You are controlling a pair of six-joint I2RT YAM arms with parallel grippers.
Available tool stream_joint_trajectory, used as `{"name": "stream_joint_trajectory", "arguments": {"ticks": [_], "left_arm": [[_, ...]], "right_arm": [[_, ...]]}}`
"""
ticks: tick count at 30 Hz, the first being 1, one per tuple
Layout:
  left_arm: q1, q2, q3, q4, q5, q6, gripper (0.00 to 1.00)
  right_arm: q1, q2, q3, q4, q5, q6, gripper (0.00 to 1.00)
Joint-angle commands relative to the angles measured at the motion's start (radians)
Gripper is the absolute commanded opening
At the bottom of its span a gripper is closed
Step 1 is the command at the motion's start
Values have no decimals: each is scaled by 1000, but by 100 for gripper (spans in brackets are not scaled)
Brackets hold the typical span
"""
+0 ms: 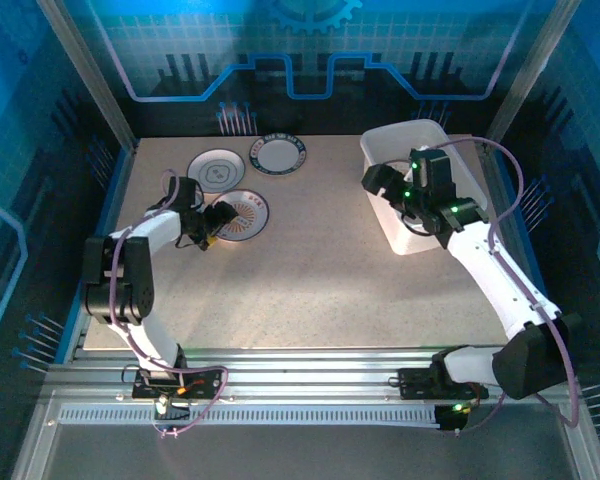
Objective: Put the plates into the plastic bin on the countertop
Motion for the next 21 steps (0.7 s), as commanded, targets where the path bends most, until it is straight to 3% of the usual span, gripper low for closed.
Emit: {"name": "stream_joint_trajectory", "arguments": {"ticks": [1,11,21], "left_arm": [[12,41,11,47,4,-22,81],[13,63,21,65,6,-29,80],[13,118,21,121,26,-54,62]], "right_arm": [[10,3,1,23,-15,-24,88],[10,36,3,34,-18,-17,86],[11,39,-13,41,-18,-11,85]]}}
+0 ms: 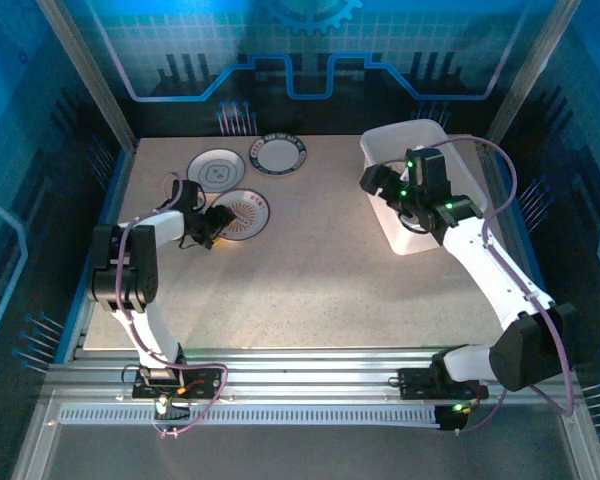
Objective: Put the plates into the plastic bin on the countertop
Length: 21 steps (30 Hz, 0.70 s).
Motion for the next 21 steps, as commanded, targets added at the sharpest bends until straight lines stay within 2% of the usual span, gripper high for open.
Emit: {"name": "stream_joint_trajectory", "arguments": {"ticks": [1,6,9,15,21], "left_arm": [[4,29,18,23,23,-4,59],[4,21,3,15,26,3,38],[4,9,-9,14,31,2,29],[3,-41,-42,9,39,12,16],[3,-99,-76,6,52,21,10]], "right_arm": [[10,-3,-16,14,-7,-4,85],[10,-4,-34,24,-9,1,85],[10,-4,-41,31,-13,3,85],[10,-14,-65,47,-18,7,85],[10,-32,-87,59,-22,14,85]]}}
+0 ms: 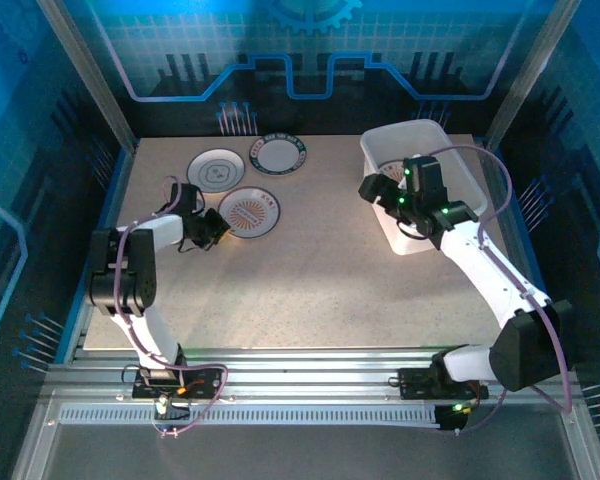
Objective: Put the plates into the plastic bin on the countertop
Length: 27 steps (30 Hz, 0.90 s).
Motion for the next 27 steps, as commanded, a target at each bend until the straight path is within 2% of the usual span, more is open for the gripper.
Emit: {"name": "stream_joint_trajectory", "arguments": {"ticks": [1,9,17,22,27], "left_arm": [[2,-58,-29,-9,31,29,9],[-22,-156,-65,-15,56,40,0],[-56,-296,-108,-41,71,53,0],[-87,-379,-106,-48,121,73,0],[-141,-427,-65,-54,160,79,0]], "right_arm": [[10,-34,-17,32,-14,8,85],[10,-67,-43,41,-16,13,85],[10,-113,-66,40,-24,13,85],[10,-144,-89,47,-51,18,85],[11,-161,-103,70,-141,8,84]]}}
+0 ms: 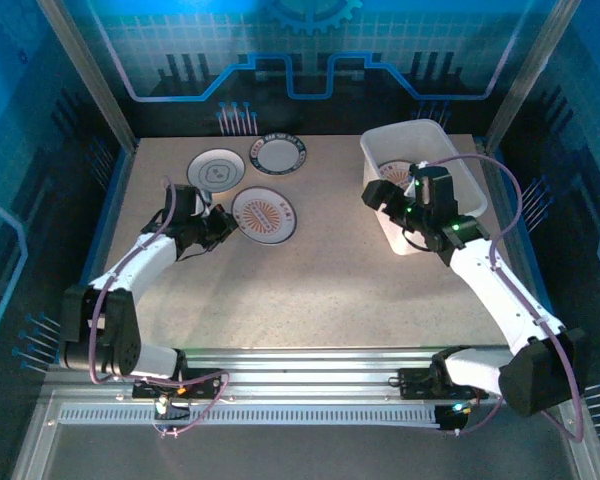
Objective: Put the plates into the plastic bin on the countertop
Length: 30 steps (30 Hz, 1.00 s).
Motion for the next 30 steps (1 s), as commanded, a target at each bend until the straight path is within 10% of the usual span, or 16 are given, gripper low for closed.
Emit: {"name": "stream_joint_trajectory", "arguments": {"ticks": [1,30], "left_arm": [[-40,-46,53,4,75,27,0],[-191,-15,192,85,119,-58,0]], "right_arm": [[10,-24,-20,43,-100,-7,84],[65,143,-156,305,-271,125,65]]}}
